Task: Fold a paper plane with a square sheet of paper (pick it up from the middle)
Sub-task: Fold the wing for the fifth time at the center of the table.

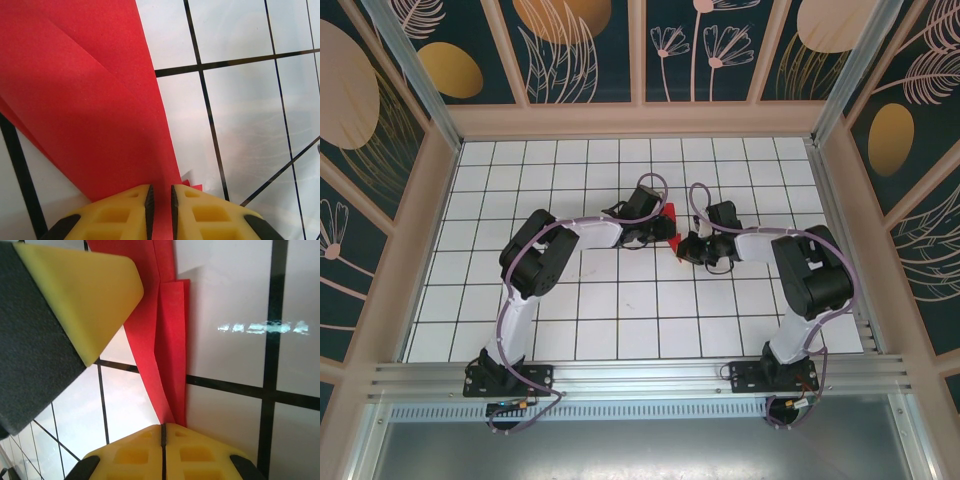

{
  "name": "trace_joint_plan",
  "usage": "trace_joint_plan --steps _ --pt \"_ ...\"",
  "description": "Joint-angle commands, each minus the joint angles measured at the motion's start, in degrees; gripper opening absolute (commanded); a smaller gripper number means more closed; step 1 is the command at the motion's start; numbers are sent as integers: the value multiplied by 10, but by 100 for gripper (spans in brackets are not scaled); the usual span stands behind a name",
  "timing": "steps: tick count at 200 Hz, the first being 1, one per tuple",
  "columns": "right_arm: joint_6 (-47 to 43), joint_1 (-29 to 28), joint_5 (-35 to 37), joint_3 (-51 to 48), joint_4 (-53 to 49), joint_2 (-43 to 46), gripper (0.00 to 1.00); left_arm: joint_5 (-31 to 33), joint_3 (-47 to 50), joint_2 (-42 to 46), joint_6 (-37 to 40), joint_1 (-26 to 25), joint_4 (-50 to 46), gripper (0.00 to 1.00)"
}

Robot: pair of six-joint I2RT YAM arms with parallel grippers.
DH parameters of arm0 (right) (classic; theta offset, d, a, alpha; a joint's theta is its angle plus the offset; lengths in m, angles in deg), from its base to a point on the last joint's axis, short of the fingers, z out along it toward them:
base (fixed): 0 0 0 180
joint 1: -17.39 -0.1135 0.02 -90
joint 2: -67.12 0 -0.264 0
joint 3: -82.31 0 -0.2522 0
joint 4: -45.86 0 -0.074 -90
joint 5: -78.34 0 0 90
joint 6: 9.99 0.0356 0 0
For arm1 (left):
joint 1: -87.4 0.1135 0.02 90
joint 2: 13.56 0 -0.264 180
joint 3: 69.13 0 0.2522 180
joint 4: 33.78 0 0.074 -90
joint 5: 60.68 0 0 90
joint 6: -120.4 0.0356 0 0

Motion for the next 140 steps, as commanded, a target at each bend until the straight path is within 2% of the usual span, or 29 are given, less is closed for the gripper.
trace_joint_plan --steps 1,54,71,93,140 --pt "-25 3 2 -19 -59 7 10 36 -3 -32 12 3 -39 22" --pt "-45 5 9 -37 -113 41 11 39 -4 -32 12 3 -42 22" --pt "-29 12 12 -41 -94 85 11 41 -4 -32 12 3 -42 22" --pt "-5 22 39 -37 -65 127 17 41 -3 -30 10 4 -42 22" --pt "18 24 40 -6 5 75 24 31 -1 -20 -2 3 -31 24"
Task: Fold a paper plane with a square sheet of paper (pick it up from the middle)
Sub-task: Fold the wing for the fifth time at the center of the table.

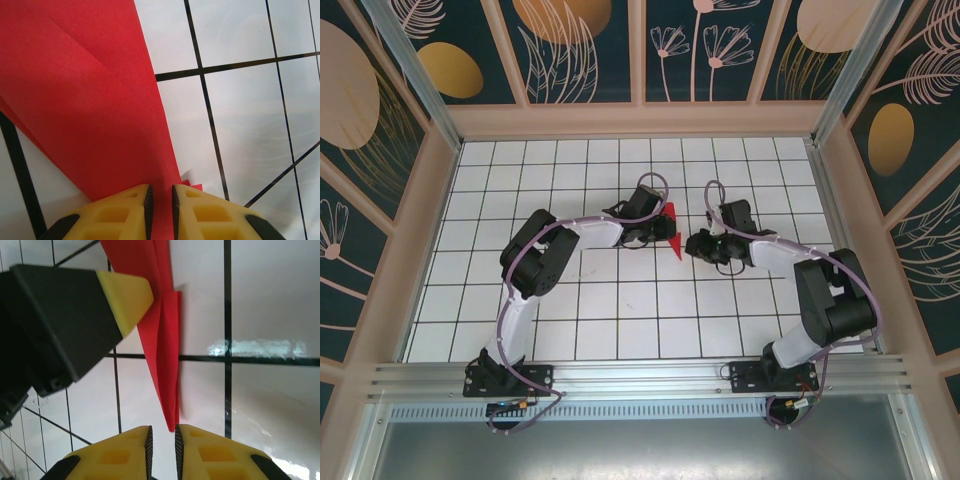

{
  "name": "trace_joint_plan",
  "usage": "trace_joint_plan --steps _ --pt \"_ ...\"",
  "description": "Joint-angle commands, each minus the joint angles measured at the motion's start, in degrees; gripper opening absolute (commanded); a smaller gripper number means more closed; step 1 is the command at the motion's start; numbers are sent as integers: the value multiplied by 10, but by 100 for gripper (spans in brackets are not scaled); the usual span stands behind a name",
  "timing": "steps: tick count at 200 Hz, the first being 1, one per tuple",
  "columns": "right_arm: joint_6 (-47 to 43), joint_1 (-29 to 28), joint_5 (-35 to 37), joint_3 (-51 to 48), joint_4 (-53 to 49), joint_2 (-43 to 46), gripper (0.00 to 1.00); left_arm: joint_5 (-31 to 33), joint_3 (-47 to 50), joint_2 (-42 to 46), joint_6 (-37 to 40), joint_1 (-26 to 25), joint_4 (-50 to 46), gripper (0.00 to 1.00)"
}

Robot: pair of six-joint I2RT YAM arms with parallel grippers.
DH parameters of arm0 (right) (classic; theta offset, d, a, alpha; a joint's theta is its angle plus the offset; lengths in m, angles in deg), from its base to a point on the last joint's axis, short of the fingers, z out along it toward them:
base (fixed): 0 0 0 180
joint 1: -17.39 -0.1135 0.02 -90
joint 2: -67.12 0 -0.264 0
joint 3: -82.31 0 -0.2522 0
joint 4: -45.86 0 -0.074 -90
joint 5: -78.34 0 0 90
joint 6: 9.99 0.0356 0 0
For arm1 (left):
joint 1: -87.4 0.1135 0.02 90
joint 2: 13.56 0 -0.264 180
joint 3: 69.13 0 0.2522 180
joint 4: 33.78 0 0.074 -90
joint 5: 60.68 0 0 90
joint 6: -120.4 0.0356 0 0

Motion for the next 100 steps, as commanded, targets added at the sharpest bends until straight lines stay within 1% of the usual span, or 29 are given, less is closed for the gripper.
trace_joint_plan --steps 1,20,39,76,100 --pt "19 2 7 22 45 -32 24 23 4 -18 -2 4 -27 24" --pt "15 2 3 34 58 -58 25 10 5 -2 -13 4 -12 26" --pt "6 1 8 37 58 -71 26 15 4 19 -19 4 -8 30" --pt "4 3 19 36 69 -60 27 32 11 59 -32 5 9 33" --pt "-2 2 17 35 76 -57 29 40 16 73 -39 5 16 33"
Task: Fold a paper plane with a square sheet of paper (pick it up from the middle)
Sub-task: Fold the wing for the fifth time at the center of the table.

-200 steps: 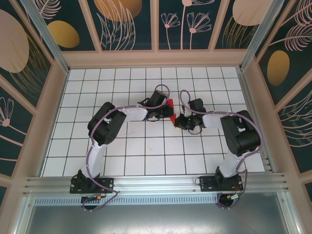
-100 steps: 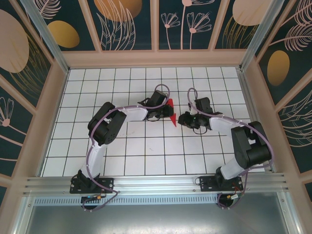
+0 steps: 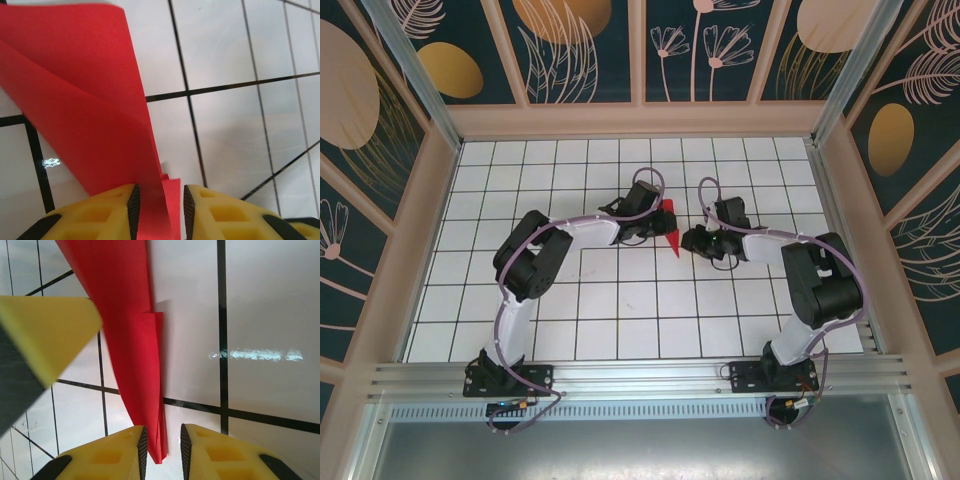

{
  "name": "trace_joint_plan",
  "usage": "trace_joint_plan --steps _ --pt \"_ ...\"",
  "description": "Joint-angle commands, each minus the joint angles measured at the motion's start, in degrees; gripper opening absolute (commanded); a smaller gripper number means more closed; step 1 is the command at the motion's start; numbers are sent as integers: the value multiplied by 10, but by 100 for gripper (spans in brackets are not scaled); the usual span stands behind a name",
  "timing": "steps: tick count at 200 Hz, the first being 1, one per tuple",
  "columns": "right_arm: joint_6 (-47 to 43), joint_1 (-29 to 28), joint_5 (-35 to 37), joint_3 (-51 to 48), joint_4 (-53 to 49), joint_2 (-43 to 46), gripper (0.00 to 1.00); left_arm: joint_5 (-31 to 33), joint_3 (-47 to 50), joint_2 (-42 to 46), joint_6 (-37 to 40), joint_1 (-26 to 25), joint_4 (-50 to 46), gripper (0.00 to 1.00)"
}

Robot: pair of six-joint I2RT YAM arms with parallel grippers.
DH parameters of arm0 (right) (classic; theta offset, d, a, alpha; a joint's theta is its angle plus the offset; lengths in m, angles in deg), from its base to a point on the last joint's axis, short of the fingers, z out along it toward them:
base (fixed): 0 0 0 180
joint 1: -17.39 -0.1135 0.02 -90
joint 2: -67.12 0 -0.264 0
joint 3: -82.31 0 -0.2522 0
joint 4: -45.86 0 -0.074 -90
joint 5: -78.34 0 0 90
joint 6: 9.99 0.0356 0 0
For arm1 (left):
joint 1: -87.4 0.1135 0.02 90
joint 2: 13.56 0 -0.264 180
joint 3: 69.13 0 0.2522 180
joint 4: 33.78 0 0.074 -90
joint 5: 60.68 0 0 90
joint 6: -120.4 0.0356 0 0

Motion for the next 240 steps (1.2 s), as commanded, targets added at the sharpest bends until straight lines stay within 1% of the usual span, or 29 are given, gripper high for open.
trace_joint_plan --steps 1,51,93,165,240 --pt "-8 2 7 14 22 8 29 20 7 36 -14 4 13 33" --pt "-17 -4 6 18 52 0 31 37 6 40 -16 7 11 32" --pt "-46 -28 33 45 63 -25 33 37 0 38 -16 10 9 32" --pt "-76 -49 57 37 126 -51 33 37 -3 40 -19 11 7 25" --pt "-106 -70 94 13 169 -68 33 38 -11 36 -22 11 2 22"
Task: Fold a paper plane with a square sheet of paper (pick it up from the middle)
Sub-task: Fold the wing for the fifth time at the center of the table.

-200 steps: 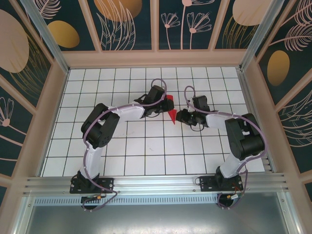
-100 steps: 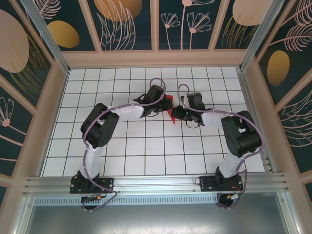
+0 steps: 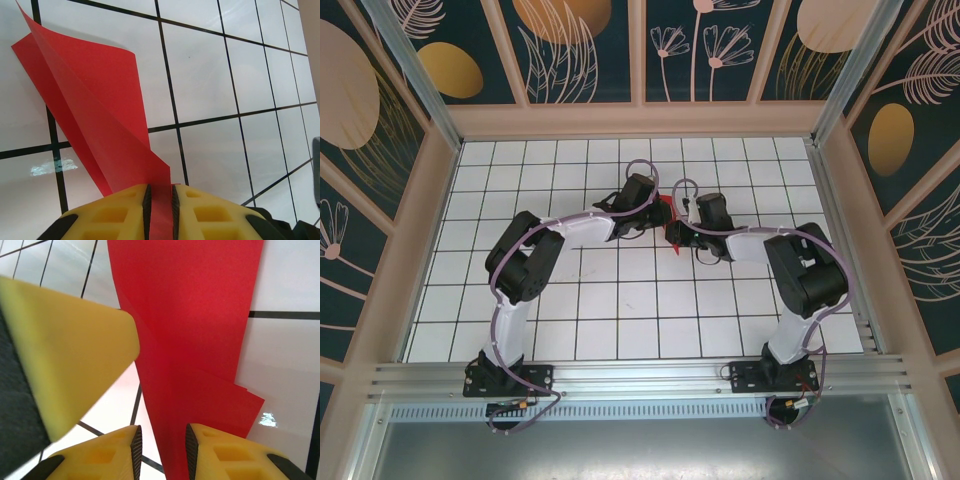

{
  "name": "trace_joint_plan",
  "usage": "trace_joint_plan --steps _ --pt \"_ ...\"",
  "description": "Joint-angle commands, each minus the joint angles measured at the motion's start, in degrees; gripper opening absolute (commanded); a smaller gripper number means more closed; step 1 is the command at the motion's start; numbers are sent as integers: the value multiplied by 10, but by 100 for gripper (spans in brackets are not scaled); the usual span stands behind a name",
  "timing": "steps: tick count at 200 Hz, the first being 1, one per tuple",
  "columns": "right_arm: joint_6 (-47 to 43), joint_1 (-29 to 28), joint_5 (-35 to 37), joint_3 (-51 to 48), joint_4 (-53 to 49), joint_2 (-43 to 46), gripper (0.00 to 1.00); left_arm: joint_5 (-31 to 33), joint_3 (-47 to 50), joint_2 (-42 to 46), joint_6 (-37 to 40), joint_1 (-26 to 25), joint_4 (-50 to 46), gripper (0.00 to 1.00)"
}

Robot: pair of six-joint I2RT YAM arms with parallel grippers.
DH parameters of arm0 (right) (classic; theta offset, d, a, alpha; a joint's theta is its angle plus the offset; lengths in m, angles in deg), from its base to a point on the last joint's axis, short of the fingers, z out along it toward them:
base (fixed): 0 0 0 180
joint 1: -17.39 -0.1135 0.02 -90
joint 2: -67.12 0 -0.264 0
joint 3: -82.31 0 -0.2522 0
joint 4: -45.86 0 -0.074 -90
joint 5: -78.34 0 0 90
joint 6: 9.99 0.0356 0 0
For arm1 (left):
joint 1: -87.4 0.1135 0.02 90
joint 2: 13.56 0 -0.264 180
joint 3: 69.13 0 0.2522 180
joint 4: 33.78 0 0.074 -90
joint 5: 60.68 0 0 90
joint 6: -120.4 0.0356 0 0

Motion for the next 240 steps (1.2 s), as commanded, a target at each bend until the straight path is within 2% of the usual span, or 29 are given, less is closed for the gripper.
trace_joint_plan --steps 1,38,85,107,132,183,240 --pt "-23 -7 22 -11 34 -12 33 8 -11 12 -5 3 -2 22" --pt "-32 -12 32 -14 43 -24 31 13 -13 16 -6 2 -5 22" --pt "-26 -9 3 -39 86 -15 20 20 -14 23 -4 6 -7 23" --pt "-15 -1 -17 -48 103 -7 11 23 -7 33 -1 10 -8 23" --pt "7 15 -71 -66 137 7 0 26 8 51 3 15 -7 24" --pt "85 46 -230 -82 227 -4 0 14 63 95 10 25 19 27" --pt "170 48 -266 -100 283 -29 0 -25 130 108 4 25 81 30"
